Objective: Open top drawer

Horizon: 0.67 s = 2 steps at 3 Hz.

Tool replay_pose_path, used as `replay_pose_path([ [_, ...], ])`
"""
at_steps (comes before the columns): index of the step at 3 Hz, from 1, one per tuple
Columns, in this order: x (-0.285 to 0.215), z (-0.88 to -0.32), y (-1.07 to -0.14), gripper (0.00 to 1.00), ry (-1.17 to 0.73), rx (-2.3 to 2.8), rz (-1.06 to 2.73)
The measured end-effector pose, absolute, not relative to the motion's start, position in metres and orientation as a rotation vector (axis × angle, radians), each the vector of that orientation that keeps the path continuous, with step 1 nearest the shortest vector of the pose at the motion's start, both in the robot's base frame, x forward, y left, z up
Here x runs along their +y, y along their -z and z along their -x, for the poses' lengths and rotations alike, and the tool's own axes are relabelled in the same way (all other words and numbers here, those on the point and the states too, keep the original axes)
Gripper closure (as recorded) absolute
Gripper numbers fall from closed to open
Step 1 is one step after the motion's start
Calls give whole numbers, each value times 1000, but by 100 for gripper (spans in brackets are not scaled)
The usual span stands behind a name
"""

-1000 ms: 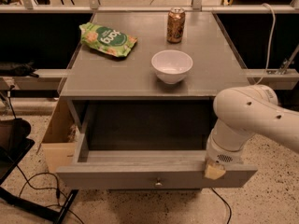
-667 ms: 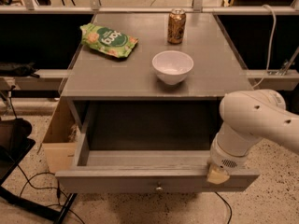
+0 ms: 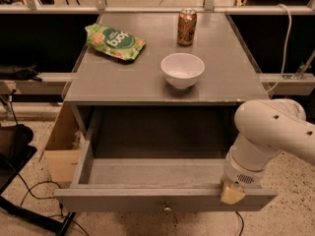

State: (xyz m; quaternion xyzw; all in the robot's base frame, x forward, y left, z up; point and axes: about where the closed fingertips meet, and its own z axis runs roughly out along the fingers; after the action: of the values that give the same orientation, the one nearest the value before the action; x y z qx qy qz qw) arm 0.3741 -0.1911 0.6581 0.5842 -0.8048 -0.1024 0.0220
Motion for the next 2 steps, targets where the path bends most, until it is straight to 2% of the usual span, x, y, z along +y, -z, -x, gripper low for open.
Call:
replay_pose_path([
  [2,-195,-336,-659,100,424,-2475,-1753],
])
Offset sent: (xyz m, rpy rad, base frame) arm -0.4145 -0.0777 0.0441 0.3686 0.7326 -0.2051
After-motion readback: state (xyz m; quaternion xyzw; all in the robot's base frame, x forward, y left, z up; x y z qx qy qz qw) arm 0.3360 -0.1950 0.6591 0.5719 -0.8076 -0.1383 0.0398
